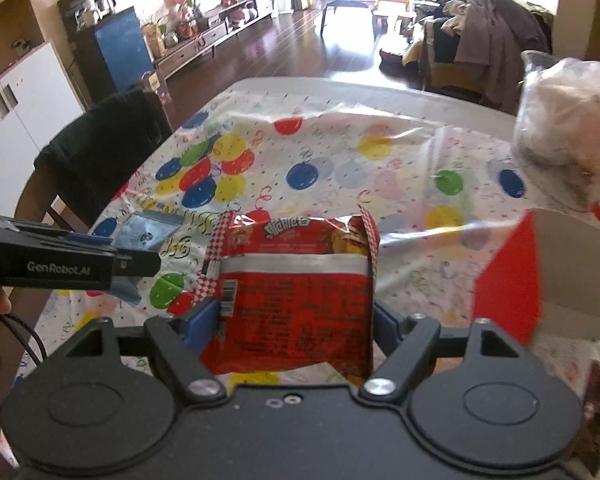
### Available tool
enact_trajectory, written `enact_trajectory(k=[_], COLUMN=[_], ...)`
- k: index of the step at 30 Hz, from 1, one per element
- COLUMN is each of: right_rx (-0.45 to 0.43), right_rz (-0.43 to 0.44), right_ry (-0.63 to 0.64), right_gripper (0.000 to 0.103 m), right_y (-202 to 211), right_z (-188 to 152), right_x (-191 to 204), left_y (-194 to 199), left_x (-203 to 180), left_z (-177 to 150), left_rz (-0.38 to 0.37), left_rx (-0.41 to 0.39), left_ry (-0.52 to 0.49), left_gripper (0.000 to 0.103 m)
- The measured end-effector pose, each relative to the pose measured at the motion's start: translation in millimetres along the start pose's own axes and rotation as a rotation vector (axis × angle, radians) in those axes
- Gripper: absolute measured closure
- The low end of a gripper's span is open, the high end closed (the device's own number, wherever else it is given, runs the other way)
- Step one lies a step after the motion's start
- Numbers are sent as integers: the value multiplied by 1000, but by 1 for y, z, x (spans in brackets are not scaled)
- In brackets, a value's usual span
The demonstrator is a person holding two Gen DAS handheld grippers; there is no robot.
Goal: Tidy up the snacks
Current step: 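Carry the grey sachet and red chip bag over the box with both tools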
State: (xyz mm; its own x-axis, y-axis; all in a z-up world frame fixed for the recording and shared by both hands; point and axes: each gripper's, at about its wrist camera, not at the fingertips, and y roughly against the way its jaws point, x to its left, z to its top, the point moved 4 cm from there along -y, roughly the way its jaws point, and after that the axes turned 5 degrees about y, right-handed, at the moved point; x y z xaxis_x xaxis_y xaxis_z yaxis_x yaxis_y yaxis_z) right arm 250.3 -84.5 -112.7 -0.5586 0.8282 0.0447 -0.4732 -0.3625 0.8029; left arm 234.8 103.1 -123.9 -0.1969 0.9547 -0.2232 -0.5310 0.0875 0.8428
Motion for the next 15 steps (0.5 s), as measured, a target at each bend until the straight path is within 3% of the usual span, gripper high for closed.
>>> enact_trajectory(k=[15], right_rx=[-101], right_rz=[-81], right_ry=[-117], right_gripper=[25], right_y=[106], right_z=[-36], right_x=[-65], left_y=[70], left_x=[-101], left_z=[-11], left_rz=[-116], left_rx=[-94], left_ry=[-144], left_gripper=[56])
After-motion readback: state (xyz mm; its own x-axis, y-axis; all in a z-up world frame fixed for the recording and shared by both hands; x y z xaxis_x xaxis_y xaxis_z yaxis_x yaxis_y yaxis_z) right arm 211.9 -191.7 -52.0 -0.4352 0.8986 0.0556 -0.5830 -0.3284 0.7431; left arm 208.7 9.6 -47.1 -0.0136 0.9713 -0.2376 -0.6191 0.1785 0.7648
